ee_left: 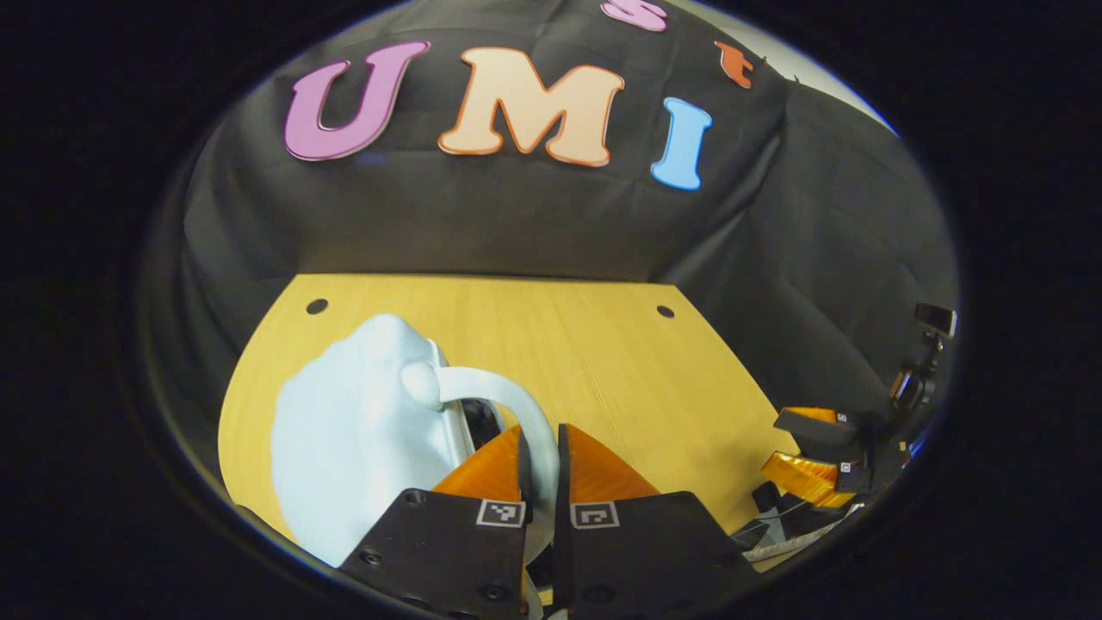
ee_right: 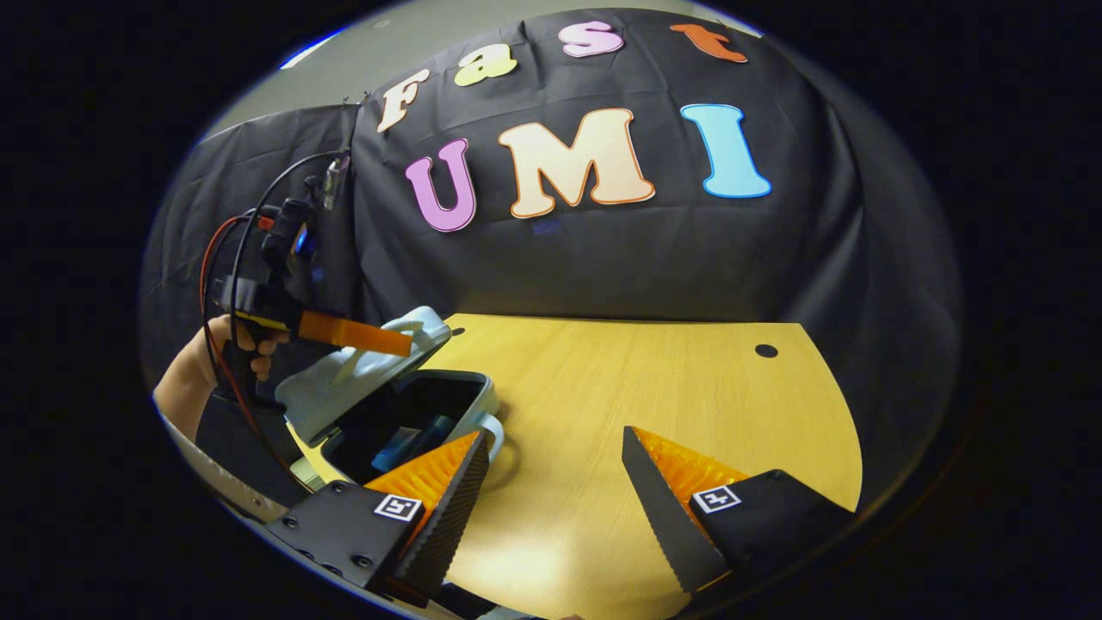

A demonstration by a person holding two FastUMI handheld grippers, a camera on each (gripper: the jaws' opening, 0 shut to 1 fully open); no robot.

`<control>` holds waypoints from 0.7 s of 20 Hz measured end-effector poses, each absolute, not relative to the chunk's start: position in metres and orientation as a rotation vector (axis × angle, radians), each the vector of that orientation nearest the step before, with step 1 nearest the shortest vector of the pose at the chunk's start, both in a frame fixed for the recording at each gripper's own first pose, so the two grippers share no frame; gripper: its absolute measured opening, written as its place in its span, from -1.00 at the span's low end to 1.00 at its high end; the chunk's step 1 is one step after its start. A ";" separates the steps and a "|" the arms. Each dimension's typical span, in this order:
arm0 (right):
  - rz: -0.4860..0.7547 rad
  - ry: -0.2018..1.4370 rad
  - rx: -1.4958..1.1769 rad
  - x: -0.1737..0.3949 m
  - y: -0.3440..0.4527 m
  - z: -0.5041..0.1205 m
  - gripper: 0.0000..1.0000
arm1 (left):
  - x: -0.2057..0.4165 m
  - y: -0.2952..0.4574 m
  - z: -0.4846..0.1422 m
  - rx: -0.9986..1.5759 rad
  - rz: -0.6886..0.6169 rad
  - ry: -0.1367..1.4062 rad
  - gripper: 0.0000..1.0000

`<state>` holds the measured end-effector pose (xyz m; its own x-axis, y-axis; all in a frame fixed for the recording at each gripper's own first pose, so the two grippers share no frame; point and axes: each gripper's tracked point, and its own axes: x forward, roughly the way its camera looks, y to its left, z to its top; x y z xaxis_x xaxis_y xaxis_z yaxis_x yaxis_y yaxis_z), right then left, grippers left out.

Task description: First open the suitcase, pack the skin care products into it, and then close the suitcase.

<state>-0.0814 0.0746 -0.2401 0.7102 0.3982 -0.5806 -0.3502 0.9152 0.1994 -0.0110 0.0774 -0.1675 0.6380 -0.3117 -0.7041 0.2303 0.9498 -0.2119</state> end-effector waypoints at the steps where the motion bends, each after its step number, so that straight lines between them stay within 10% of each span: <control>1: 0.413 0.664 0.077 -0.082 0.069 -0.240 0.95 | -0.012 0.070 -0.177 -0.096 -0.305 0.832 -0.87; 5: 0.418 0.643 0.079 -0.078 0.052 -0.232 0.96 | -0.017 0.055 -0.191 -0.055 -0.238 0.818 -0.71; 9: 0.397 0.536 0.054 -0.056 0.038 -0.199 0.95 | -0.008 0.046 -0.157 -0.041 -0.128 0.638 0.92; 14: 0.240 0.229 -0.010 -0.016 0.016 -0.115 0.95 | -0.004 0.066 -0.079 -0.020 0.089 0.310 0.92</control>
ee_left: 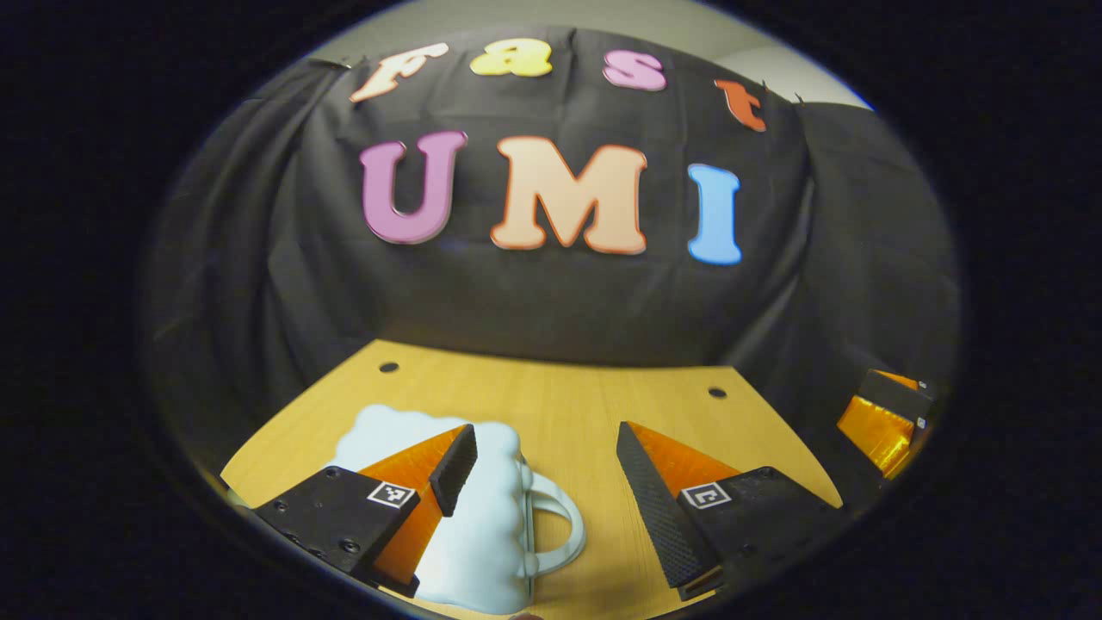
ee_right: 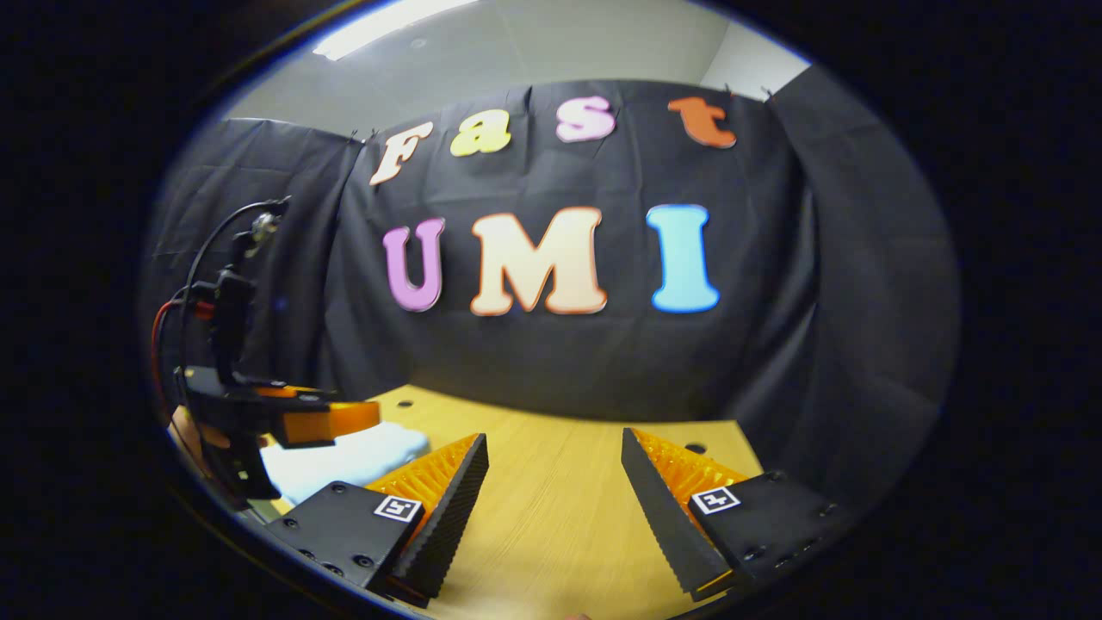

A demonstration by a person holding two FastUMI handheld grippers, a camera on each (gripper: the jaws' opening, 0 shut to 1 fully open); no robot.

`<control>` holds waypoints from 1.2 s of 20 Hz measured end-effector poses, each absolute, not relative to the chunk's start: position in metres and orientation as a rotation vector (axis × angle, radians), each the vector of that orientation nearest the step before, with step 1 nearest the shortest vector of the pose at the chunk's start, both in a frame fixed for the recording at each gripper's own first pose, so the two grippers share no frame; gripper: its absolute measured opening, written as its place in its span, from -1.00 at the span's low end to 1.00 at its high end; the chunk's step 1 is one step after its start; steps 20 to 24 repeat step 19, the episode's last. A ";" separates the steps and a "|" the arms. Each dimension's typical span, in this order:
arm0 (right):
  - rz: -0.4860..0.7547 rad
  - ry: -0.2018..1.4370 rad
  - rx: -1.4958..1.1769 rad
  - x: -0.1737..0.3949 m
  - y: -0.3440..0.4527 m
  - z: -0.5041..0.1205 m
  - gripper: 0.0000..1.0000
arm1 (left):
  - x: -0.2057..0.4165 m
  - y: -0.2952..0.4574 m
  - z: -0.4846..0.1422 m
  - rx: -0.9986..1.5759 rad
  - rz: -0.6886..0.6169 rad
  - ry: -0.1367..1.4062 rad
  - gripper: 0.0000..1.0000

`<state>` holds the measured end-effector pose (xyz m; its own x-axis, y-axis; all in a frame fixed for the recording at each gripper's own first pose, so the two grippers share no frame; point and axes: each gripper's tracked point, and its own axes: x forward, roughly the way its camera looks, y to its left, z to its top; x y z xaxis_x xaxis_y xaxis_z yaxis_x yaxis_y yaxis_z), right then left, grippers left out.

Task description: First open the suitcase, pack the skin care products into it, and then close the suitcase.

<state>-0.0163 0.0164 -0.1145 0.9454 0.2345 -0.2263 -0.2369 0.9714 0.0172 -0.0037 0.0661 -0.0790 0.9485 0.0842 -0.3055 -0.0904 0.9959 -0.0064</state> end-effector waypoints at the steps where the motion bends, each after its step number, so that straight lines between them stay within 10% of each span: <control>1: 0.199 0.180 -0.007 -0.014 0.014 -0.099 0.94 | -0.005 0.075 -0.057 -0.006 0.126 0.234 0.92; 24: 0.050 -0.008 -0.057 -0.035 0.042 -0.016 0.99 | -0.022 0.096 0.031 0.123 0.003 0.051 0.90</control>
